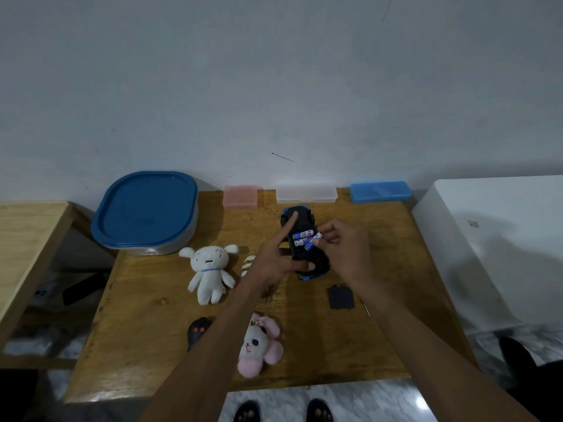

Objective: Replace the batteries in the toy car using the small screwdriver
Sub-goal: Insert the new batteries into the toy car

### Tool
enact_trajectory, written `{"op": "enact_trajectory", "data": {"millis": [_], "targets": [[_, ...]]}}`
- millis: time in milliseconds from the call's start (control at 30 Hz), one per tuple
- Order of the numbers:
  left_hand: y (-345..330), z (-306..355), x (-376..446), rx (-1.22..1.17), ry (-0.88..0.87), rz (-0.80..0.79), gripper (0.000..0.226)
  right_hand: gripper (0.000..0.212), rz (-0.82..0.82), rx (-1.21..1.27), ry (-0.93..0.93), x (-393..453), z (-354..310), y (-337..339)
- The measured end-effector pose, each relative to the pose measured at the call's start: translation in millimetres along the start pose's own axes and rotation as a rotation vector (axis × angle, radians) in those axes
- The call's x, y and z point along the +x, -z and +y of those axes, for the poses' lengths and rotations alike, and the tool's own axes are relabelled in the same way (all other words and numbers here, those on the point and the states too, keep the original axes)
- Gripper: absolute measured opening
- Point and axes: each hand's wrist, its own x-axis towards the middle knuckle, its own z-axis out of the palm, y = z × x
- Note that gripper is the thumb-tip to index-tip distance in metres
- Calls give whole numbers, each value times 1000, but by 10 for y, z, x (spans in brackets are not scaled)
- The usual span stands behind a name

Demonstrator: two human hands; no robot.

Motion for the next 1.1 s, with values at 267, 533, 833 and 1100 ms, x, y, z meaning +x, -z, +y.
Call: {"op": "enact_trajectory", "data": {"millis": [267,533,833,1100], "targets": [[-74,-40,-14,-65,-1,44,112,10,118,78,-84,-127,-14,-151],[-76,-64,-34,-65,-15,65,112,9,107,60,-83,-180,32,-219],[-122,-50,-44,-81,0,86,112,7,78,-51,-49,-115,32,-178],[-170,-7,-4,-100,5,103,112,8,16,-127,-74,-12,-34,-102]]}}
